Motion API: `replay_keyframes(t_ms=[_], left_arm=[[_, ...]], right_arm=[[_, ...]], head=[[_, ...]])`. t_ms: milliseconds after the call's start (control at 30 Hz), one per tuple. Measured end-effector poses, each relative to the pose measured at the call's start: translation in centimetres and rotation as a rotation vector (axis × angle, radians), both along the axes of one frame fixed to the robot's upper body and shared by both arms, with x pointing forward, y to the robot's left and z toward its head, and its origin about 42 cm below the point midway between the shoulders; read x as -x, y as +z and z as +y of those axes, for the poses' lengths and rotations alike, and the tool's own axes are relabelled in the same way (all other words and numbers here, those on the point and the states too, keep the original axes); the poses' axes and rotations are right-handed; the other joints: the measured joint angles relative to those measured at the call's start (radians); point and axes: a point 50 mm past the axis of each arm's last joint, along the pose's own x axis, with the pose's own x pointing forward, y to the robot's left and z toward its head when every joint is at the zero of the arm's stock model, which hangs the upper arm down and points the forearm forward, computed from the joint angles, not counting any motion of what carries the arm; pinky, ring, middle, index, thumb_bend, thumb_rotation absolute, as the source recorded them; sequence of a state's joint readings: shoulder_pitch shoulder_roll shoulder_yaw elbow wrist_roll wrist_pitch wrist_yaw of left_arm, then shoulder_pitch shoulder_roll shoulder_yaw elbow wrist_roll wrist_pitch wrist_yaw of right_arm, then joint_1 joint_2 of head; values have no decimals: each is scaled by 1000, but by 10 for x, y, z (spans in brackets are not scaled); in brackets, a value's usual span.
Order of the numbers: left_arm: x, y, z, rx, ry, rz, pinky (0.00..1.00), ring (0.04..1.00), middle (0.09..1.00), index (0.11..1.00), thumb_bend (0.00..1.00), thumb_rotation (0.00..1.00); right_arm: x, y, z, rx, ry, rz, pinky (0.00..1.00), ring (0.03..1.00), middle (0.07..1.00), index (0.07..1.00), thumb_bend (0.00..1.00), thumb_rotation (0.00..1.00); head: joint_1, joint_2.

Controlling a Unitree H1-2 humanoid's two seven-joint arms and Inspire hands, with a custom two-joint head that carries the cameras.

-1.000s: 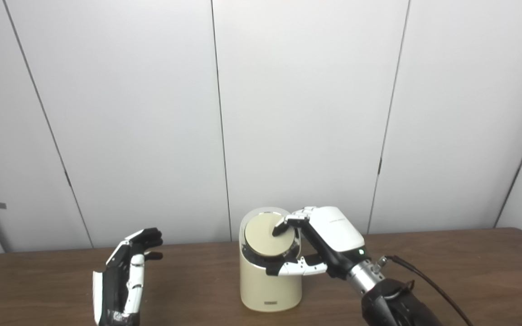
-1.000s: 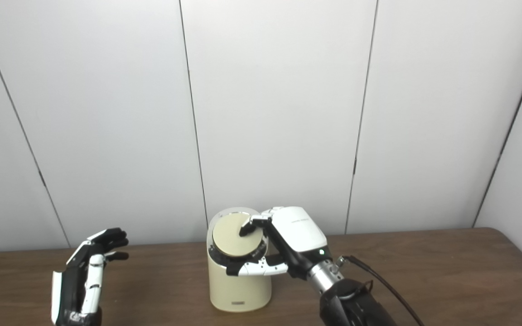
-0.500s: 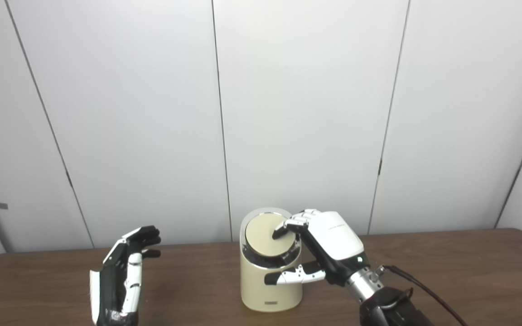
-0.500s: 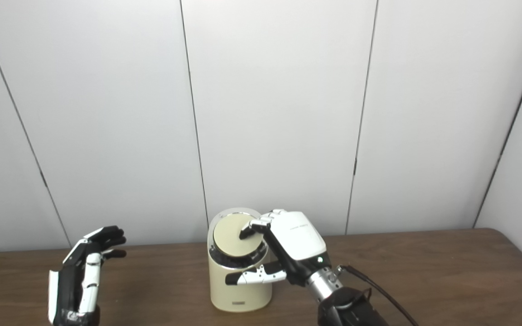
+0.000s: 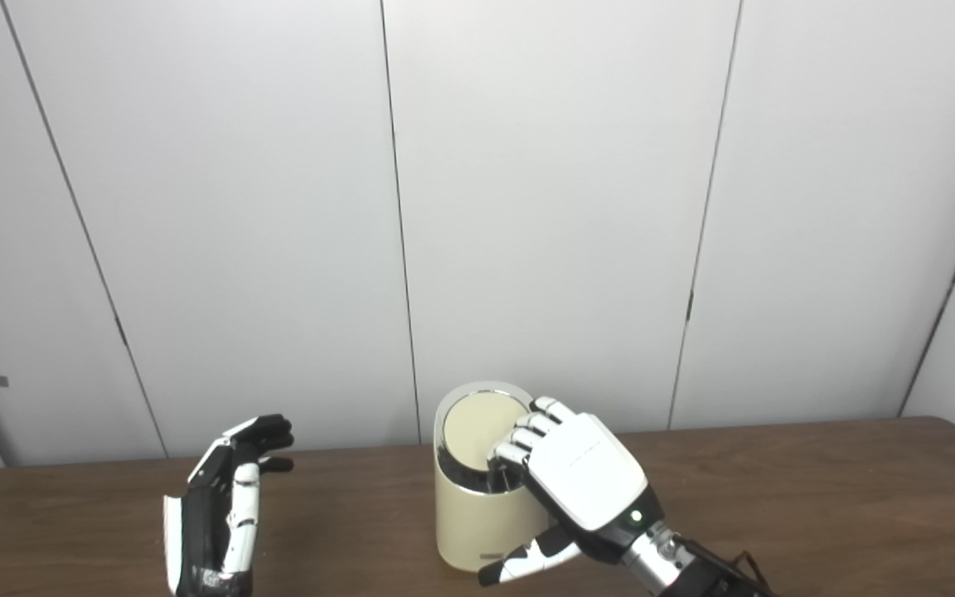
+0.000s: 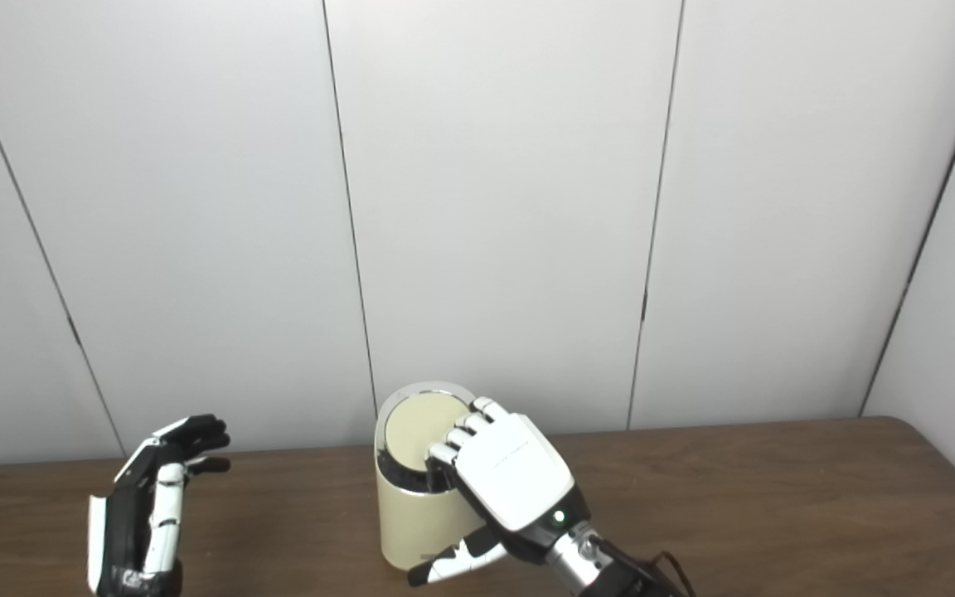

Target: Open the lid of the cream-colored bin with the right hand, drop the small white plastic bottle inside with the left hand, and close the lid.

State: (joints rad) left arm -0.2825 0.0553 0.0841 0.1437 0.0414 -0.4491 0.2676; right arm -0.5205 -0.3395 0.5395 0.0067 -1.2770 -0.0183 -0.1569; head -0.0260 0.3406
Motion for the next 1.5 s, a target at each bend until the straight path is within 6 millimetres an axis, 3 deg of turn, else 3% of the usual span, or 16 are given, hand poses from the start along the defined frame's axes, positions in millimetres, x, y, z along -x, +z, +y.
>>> replay_keyframes(t_ms=[500,700,833,1100,1500], left_arm=[[0,0,0,-1,-2,0,566,666,680,671,228,730],[0,0,-1,-5,-2,1,563,668,681,672,237,743],[0,-1,-1,-5,-7,4,563,666,678,669,246,726],[-1,-5,0,-5,-6,19,563,668,680,670,246,730],[-1,-5,-1,-5,-8,19,567,671,686,673,240,725]], right_arm=[[5,-5,-2,-61,15,-3,777,702,611,586,839,839],[9,-10,-5,-133,38,45,727,717,679,641,838,768],[16,-22,-7,-167,62,55,681,734,727,684,830,773],[22,-32,-4,-192,117,61,728,806,823,798,805,767],[22,-32,-3,-221,119,87,720,820,838,809,814,734]], head=[[-2,-6],[-2,-9],[-3,-9],[-3,-11],[-2,-17]])
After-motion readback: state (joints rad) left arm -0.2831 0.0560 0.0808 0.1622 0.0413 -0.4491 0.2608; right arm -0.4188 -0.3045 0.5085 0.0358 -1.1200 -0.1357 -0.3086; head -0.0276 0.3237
